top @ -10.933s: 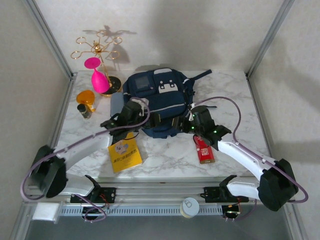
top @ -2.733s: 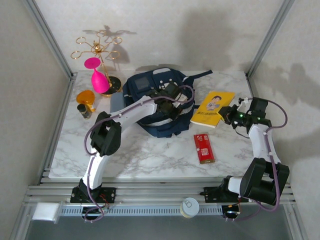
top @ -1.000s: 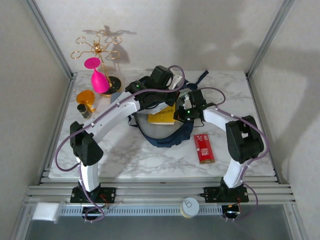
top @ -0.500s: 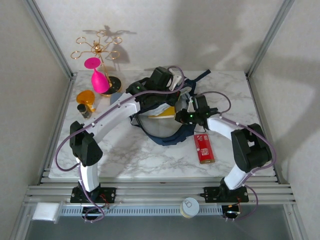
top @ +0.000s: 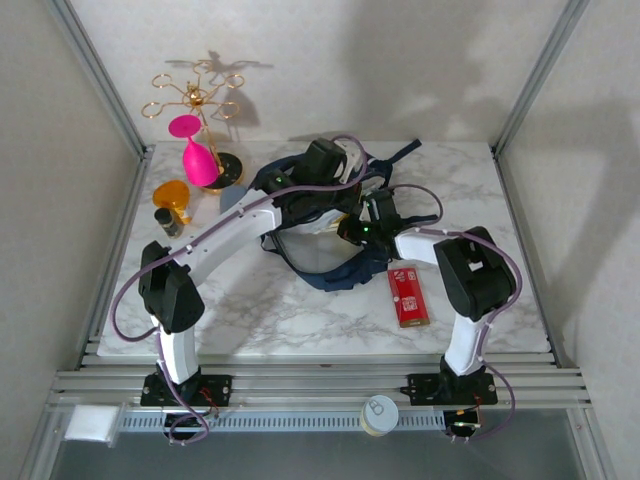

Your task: Pack books, pencil case, and school supplies into a backpack

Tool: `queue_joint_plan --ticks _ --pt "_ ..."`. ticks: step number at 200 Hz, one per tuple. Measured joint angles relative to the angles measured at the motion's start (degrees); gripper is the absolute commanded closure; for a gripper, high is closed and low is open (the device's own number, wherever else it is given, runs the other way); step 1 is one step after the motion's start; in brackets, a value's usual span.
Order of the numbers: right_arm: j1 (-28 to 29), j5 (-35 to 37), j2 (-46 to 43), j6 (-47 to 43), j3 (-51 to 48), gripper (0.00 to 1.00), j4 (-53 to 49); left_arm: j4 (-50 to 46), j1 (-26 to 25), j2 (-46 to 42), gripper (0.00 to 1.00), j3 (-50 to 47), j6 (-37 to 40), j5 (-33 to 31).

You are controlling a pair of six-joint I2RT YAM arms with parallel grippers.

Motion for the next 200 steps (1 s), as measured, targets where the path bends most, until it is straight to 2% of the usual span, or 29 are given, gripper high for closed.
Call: queue_joint_plan --ticks 18,37,63,93,117,136,152,173,200 --pt "-1.84 -1.11 -4.94 -1.68 -5.22 0.98 2.36 2.21 -0.35 -0.17 0.97 -1.79 -3.23 -0.07" --pt "-6.19 -2.25 -13.42 -3.54 -11.26 0.94 0.28 5.68 -0.63 -0.39 0.98 -4.92 -7.56 -0.11" --pt "-10.99 1.01 -25.92 -6.36 -13.73 0.86 -10.32 10.40 -1.07 0.59 1.00 -7.06 -14.78 -0.50" --pt "-16.41 4.79 -37.40 -6.99 -12.94 0.79 -22.10 16.57 -1.73 7.52 0.99 -3.52 -23.19 -0.61" --pt "-20.22 6.14 -40.57 -7.82 -10.64 0.75 -29.18 18.93 -3.04 15.10 0.80 2.62 -27.45 -0.68" --pt "-20.15 6.51 -40.13 -8.57 -7.58 0.72 -33.62 18.91 -3.76 19.30 0.53 7.43 -28.59 -0.09" --pt "-19.98 6.27 -40.06 -9.18 -5.81 0.68 -35.78 18.73 -3.76 18.84 0.43 7.30 -28.59 1.18" --pt "-17.70 6.45 -39.89 -9.40 -4.76 0.63 -37.75 21.31 -2.47 11.78 0.35 -1.27 -27.71 2.54" --pt "-6.69 7.98 -37.31 -7.78 -4.63 0.58 -39.36 25.79 2.03 -4.85 0.30 -19.89 -28.24 2.03"
